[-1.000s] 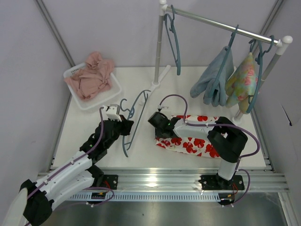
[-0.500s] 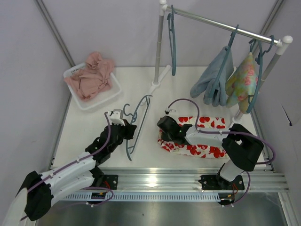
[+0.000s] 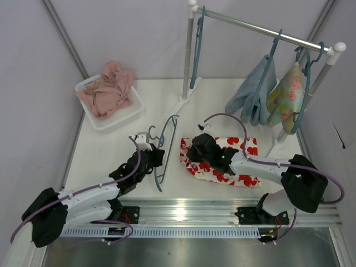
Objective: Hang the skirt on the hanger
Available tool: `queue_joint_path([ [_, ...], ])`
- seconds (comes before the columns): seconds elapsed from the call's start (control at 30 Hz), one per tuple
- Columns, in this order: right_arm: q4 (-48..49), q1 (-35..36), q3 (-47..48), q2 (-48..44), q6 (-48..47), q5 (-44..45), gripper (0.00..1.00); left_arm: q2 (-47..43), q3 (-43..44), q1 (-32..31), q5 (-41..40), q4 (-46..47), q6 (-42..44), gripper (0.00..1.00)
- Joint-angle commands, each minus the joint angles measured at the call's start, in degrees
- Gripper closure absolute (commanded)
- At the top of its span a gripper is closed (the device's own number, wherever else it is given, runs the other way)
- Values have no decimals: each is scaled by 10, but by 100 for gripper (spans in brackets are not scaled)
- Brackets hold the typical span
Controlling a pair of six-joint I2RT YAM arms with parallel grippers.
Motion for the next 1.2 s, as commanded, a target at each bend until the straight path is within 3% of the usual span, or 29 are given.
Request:
queue_joint_path([
  [0.0,41,2,0,-35,-1,2,100,18,-1,-5,-40,47,-34,99],
  [0.77,91,3,-1,-71,-19,-35,100,102,-34,-19,-50,117,-113,99],
  [1.17,156,6,26,26,-27,-64,100,89,-47,-33,-50,121,-148,100],
])
